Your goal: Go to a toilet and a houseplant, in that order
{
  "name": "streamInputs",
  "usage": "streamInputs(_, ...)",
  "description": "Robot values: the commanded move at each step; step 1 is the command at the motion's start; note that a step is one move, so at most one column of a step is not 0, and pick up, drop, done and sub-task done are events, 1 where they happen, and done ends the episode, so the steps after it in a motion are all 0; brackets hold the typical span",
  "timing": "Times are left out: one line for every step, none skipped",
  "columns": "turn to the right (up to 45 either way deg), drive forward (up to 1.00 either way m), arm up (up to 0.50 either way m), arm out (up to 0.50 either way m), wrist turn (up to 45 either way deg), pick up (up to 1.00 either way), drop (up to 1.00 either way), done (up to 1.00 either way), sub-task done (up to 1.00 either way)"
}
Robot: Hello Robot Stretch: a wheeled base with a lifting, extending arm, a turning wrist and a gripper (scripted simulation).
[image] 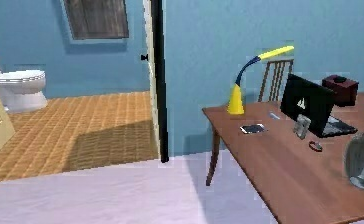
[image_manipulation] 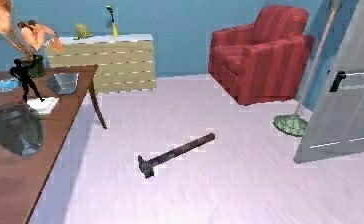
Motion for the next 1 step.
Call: streamInputs(-24.0, 0.0, 0.0, 0.0, 0.0, 0.0, 0.0, 0.0, 0.0)
